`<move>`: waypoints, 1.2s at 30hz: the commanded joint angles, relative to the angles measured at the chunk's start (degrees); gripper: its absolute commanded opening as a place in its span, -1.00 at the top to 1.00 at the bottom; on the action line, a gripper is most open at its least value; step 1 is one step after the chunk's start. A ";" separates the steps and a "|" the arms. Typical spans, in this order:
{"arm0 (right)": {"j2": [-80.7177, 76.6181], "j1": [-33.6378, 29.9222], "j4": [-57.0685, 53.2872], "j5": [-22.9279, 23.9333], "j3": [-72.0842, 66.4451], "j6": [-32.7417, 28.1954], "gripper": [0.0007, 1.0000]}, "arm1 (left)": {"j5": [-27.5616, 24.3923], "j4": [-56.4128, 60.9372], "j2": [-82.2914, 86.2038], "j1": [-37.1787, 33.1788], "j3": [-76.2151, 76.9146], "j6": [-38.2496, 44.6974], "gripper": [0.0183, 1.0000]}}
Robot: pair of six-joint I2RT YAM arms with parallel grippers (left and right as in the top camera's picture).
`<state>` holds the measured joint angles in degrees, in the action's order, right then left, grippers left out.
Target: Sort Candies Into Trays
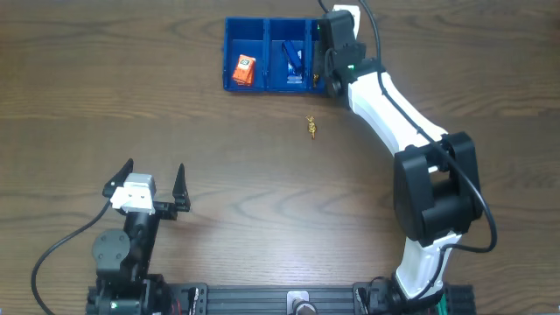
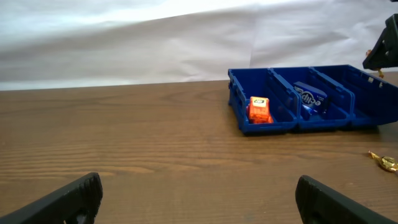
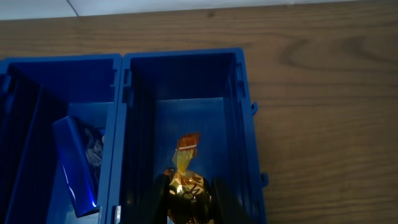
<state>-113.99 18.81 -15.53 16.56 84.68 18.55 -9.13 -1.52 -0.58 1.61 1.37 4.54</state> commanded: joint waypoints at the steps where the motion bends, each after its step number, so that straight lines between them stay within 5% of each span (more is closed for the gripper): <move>1: -0.96 -0.28 0.90 1.01 0.52 -0.94 -0.14 | -1.42 -1.90 0.37 -0.24 -1.09 0.20 -1.00; 3: -0.96 -0.28 1.03 0.98 0.52 -1.09 -0.71 | -1.42 -1.92 0.37 -0.24 -1.09 0.20 -0.99; 5: -0.96 -0.28 1.33 0.98 0.52 -1.09 -0.99 | -1.42 -1.90 0.37 -0.24 -1.09 0.20 -1.00; 14: 2.16 -0.13 -1.38 0.96 0.59 -1.01 -1.00 | -1.42 -1.90 0.37 -0.24 -1.09 0.20 -1.00; 26: 12.68 5.88 -29.18 -4.00 -0.57 0.98 -1.00 | -1.42 -1.90 0.37 -0.24 -1.09 0.20 -1.00; 36: 3.89 8.68 -22.82 -5.53 -7.98 2.64 -1.00 | -1.42 -1.90 0.37 -0.24 -1.09 0.20 -1.00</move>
<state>-107.42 27.35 -39.31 11.18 77.08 20.01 -9.13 -1.52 -0.58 1.61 1.37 4.54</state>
